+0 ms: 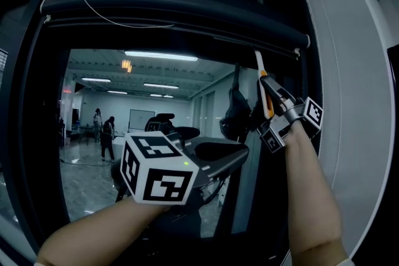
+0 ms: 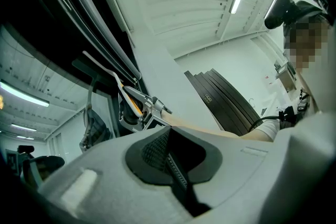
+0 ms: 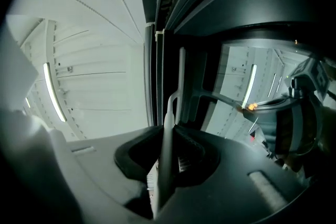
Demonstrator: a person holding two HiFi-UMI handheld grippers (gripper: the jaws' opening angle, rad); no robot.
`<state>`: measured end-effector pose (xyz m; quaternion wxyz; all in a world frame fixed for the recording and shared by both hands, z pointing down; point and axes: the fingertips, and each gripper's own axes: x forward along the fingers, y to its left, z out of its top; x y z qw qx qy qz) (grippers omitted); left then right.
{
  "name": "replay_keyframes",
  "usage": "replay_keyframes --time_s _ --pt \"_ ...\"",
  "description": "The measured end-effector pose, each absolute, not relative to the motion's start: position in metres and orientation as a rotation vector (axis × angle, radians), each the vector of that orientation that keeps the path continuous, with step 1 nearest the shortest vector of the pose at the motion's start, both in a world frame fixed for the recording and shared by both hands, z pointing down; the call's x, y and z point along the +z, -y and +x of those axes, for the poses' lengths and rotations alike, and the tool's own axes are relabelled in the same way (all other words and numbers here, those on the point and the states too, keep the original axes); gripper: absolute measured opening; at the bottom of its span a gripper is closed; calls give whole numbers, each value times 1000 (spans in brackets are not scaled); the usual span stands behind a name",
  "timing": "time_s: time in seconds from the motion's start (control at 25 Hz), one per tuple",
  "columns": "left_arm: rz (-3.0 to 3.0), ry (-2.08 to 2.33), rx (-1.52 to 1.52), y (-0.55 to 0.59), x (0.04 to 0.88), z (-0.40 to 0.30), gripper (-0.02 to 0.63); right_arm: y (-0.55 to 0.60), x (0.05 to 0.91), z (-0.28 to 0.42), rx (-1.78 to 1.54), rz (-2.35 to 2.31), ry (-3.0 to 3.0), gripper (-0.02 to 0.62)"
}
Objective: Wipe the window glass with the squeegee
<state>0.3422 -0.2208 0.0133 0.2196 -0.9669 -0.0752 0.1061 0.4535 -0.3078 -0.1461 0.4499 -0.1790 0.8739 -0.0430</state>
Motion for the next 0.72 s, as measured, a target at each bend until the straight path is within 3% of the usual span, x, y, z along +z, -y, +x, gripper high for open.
replay_keyframes --time_s 0.72 --pt "-2703 201 272 222 13 350 0 313 -144 460 -111 -408 -2155 64"
